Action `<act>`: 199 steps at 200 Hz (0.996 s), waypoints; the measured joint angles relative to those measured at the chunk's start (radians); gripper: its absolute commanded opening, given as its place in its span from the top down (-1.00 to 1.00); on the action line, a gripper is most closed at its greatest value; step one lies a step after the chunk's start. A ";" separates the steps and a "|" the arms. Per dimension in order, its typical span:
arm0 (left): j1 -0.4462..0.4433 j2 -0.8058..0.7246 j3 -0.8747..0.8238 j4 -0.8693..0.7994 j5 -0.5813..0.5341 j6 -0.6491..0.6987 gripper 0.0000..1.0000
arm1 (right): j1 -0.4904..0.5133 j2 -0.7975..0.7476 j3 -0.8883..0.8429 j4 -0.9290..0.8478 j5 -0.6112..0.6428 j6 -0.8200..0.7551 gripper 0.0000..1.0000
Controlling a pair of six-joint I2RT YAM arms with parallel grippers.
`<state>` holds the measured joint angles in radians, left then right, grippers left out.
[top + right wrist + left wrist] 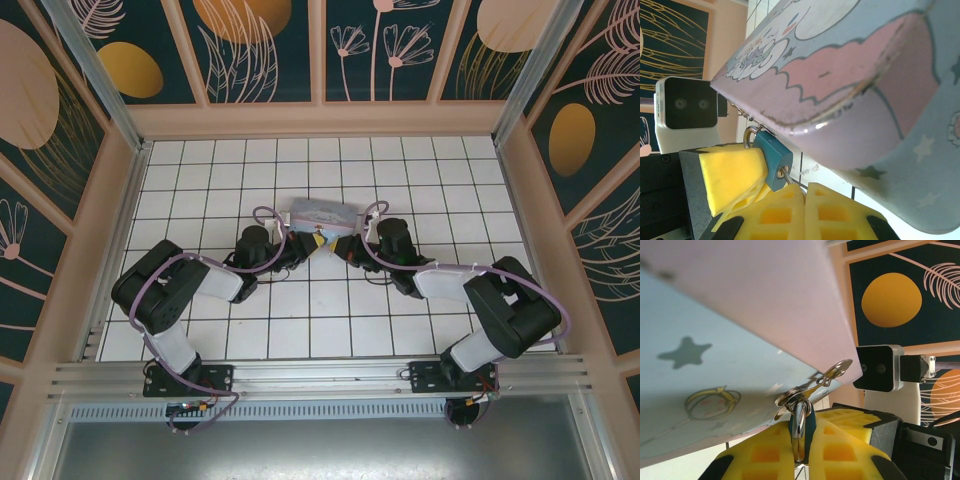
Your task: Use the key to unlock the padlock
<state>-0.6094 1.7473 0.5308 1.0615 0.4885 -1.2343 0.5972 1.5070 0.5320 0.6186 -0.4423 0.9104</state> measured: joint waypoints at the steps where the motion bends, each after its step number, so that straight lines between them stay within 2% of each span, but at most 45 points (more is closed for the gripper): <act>1: 0.000 0.000 0.000 0.000 0.000 0.000 1.00 | 0.000 0.000 0.000 0.000 0.000 0.000 1.00; 122: 0.002 -0.010 0.000 -0.006 0.010 0.046 1.00 | -0.036 0.023 -0.007 0.067 -0.090 0.122 1.00; 199: 0.006 -0.010 -0.004 0.006 0.008 0.048 1.00 | -0.046 0.113 -0.072 0.344 -0.124 0.307 1.00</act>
<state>-0.6033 1.7378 0.5266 1.0672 0.4969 -1.1866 0.5514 1.6203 0.4595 0.9627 -0.5663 1.2179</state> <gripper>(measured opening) 0.102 0.049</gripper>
